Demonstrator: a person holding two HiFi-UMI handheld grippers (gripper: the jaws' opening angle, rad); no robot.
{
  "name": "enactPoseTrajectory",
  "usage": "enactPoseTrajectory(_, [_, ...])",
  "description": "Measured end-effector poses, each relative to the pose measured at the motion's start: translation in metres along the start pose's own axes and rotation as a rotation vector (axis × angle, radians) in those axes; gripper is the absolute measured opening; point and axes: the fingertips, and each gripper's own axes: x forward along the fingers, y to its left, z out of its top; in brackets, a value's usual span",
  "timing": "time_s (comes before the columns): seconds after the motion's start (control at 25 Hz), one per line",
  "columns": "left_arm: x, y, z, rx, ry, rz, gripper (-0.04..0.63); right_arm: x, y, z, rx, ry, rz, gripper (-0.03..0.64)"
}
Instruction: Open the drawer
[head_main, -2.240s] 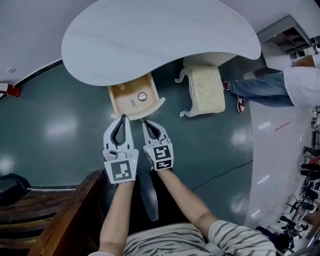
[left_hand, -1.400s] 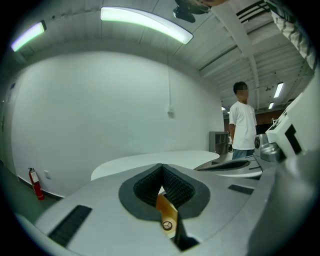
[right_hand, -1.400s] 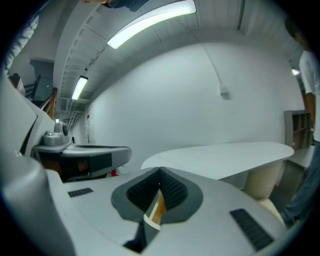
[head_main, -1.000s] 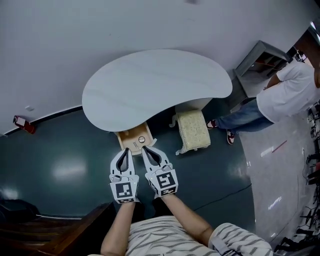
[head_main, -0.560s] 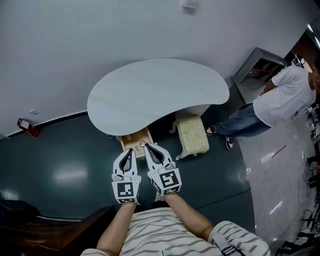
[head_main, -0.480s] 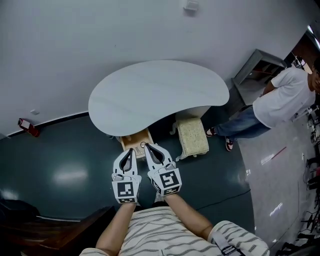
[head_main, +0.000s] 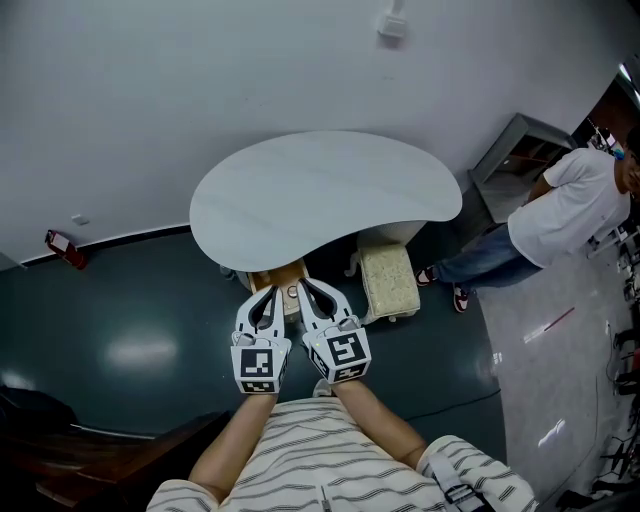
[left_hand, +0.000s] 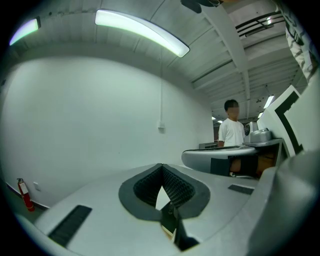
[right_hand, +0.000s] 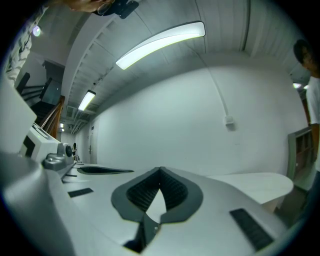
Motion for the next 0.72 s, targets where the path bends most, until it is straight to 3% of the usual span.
enactPoseTrajectory(0.72, [-0.001, 0.002, 0.012, 0.000, -0.044, -0.011, 0.000, 0.000, 0.001, 0.011, -0.022, -0.036, -0.020, 0.014])
